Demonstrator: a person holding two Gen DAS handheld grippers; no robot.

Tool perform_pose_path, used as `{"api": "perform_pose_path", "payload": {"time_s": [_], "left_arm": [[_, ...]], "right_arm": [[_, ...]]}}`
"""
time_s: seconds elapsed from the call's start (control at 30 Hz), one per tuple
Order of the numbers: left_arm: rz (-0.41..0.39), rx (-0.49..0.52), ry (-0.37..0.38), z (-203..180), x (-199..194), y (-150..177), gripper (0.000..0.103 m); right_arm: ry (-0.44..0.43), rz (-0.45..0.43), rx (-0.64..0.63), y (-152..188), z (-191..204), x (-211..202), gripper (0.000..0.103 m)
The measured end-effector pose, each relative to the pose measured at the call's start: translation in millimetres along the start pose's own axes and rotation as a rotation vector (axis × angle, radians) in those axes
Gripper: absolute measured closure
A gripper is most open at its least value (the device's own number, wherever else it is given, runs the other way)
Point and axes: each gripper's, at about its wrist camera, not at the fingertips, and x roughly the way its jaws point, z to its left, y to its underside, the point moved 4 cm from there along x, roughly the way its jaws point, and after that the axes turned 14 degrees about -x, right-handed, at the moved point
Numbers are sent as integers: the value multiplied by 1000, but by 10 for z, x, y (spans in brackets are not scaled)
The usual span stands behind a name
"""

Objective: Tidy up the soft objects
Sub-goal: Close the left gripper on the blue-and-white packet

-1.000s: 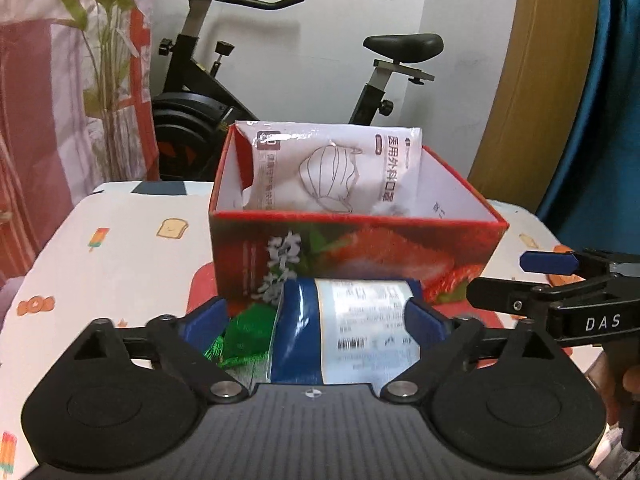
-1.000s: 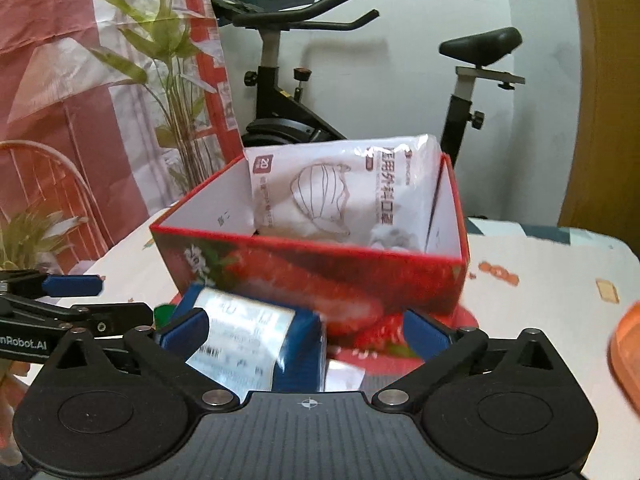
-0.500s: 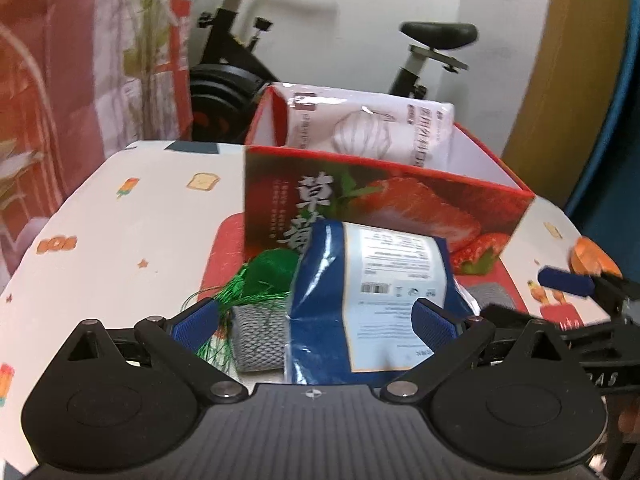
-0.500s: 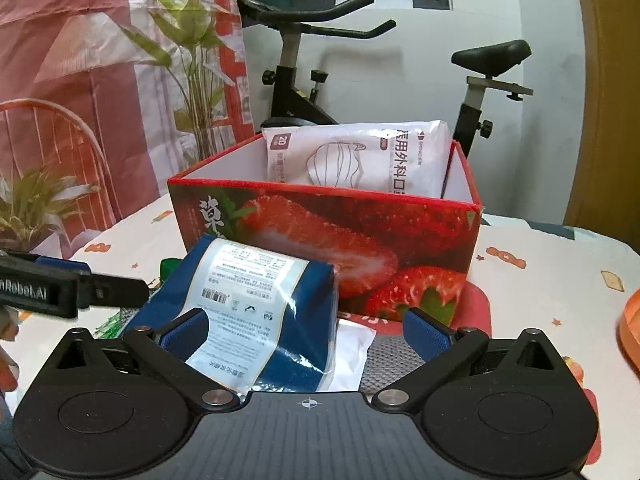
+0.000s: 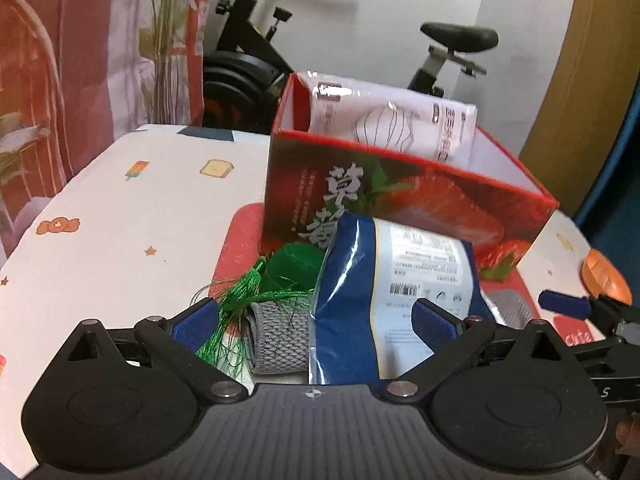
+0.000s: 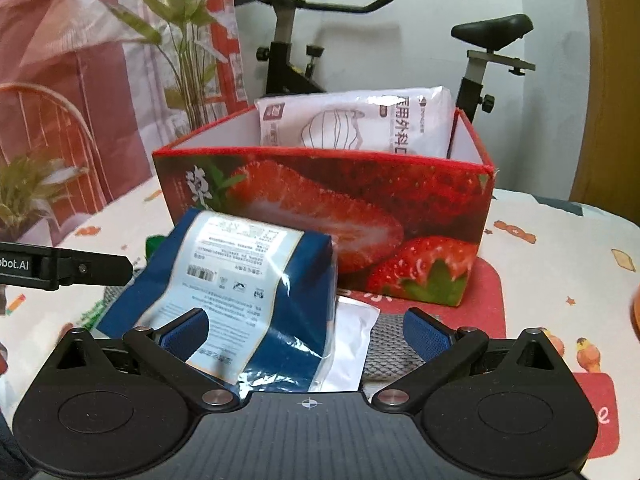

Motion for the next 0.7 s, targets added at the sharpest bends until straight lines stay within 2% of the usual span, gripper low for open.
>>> {"api": "perform_pose_path", "payload": {"time_s": [0.13, 0.2, 0.27, 0.3, 0.37, 0.43, 0.5, 0.57, 0.7], "left_arm": [[-29, 93, -67, -37, 36, 14, 0], [-30, 92, -89, -25, 46, -11, 0], [-17, 69, -66, -9, 64, -66, 5], [-9, 62, -37, -7, 73, -93, 16], [-2, 68, -3, -27, 95, -137, 48], [-4, 103, 11, -72, 114, -172, 59], [3, 125, 33, -117, 144, -167, 59], [23, 131, 66, -155, 199, -155, 59], [77, 122, 51, -151, 377, -59, 59]], "right_arm": [[-15, -5, 17, -3, -37, 48, 2], [-4, 0, 10, -8, -56, 85, 8], [-13, -2, 14, -14, -93, 124, 19], [-26, -3, 20, -17, -111, 148, 20], [-47, -3, 21, -29, -139, 198, 29], [-57, -9, 16, -49, -145, 223, 33], [-81, -19, 16, -70, -139, 248, 35], [-99, -21, 11, -83, -121, 285, 41], [-130, -14, -17, -77, -76, 359, 51]]}}
